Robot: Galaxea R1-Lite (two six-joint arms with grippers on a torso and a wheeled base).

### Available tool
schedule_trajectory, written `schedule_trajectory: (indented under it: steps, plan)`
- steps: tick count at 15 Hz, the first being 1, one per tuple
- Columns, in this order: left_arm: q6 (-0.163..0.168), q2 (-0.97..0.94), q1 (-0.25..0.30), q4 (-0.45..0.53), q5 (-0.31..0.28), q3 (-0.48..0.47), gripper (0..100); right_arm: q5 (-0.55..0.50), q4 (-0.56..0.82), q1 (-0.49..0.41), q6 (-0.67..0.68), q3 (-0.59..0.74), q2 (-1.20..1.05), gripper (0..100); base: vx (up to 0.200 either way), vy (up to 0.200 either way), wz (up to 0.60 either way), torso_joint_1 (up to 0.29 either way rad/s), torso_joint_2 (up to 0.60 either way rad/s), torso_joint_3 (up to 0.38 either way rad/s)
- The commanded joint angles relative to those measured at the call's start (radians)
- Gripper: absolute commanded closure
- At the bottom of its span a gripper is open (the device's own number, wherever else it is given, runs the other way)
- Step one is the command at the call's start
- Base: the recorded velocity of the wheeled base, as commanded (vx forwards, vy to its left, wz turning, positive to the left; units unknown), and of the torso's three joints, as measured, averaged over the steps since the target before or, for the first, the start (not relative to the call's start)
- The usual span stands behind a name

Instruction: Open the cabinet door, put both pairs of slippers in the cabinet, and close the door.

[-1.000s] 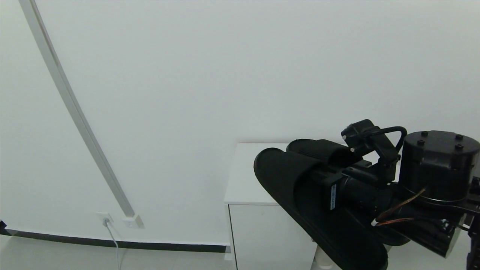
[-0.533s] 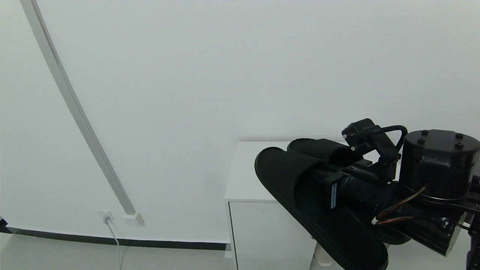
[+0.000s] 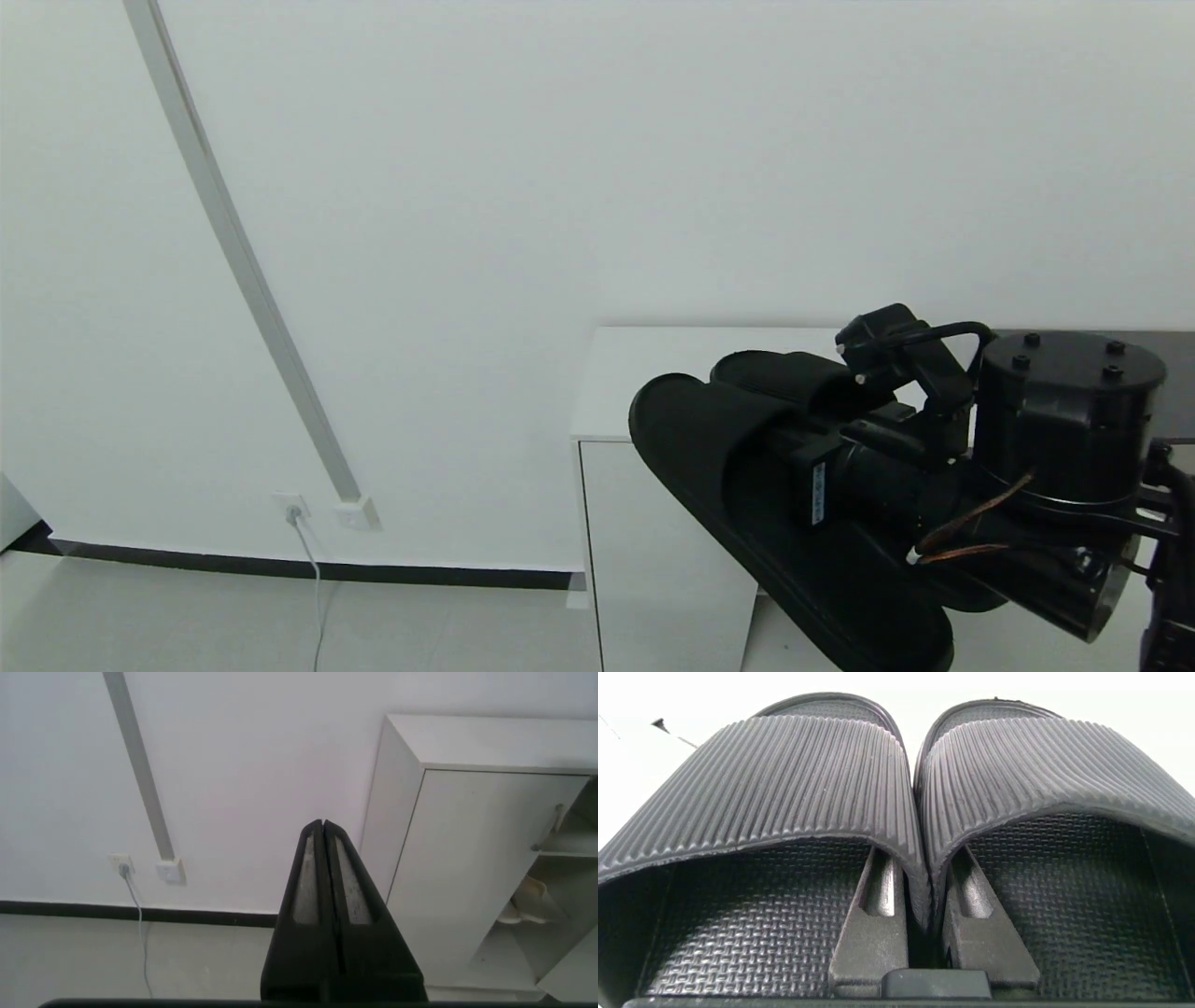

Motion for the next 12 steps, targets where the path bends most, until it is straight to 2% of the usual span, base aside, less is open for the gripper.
schedule_trajectory:
  steps: [1, 11, 12]
  plan:
    - [0.001, 0.001, 0.0, 0.0, 0.0, 0.0, 100, -0.003, -0.001, 0.0, -0.002, 0.003, 0.016, 100, 0.0, 0.0, 0.0, 0.0, 0.0, 0.0]
    - [0.001, 0.001, 0.0, 0.0, 0.0, 0.0, 100, -0.003, -0.001, 0.01, -0.006, 0.043, 0.019, 100, 0.0, 0.0, 0.0, 0.0, 0.0, 0.0]
    - [0.003, 0.001, 0.0, 0.0, -0.002, 0.0, 100, -0.003, -0.001, 0.01, -0.006, 0.043, 0.019, 100, 0.0, -0.2, 0.0, 0.007, 0.0, 0.002]
